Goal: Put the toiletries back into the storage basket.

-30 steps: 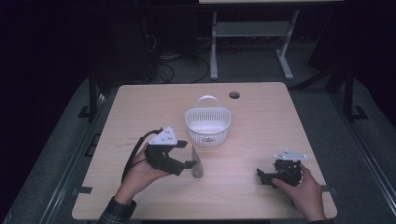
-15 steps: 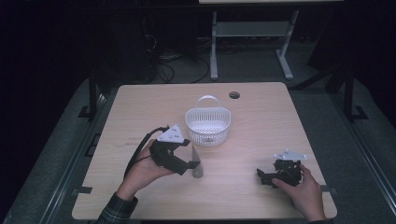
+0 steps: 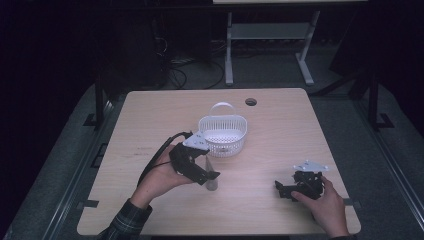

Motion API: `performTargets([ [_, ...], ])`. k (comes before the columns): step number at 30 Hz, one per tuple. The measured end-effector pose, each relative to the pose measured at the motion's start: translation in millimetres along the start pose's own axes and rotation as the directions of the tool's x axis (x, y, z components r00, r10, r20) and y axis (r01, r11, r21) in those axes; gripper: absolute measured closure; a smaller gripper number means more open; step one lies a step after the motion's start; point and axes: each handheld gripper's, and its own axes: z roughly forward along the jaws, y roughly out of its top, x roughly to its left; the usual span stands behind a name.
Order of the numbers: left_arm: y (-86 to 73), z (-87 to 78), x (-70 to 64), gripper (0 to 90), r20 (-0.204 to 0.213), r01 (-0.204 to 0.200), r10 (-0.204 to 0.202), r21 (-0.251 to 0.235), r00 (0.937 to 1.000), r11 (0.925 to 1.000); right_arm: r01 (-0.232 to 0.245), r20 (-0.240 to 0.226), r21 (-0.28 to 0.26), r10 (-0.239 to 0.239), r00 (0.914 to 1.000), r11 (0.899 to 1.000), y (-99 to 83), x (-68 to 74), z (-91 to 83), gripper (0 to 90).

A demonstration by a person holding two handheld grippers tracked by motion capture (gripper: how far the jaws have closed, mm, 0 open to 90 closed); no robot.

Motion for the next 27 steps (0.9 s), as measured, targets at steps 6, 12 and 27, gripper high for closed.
performTargets([
  [6, 0.3, 7.9, -0.2, 16.3, -0.003, -0.009, 0.009, 0.036, 1.0, 0.9993, 0.001, 0.0, 0.0, -0.001, 1.0, 1.0, 0.0, -0.1, 0.0, 0.0],
  [12, -1.2, 12.8, 0.2, 19.1, 0.003, 0.0, 0.0, 0.041, 1.0, 0.9992, 0.0, -0.001, -0.001, 0.0, 1.0, 1.0, 0.0, 0.0, 0.0, 0.0],
  [27, 0.4, 15.1, -0.7, 28.8, 0.0, -0.004, 0.004, 0.055, 1.0, 0.9985, 0.0, -0.001, 0.0, 0.0, 1.0, 1.0, 0.0, 0.0, 0.0, 0.0],
])
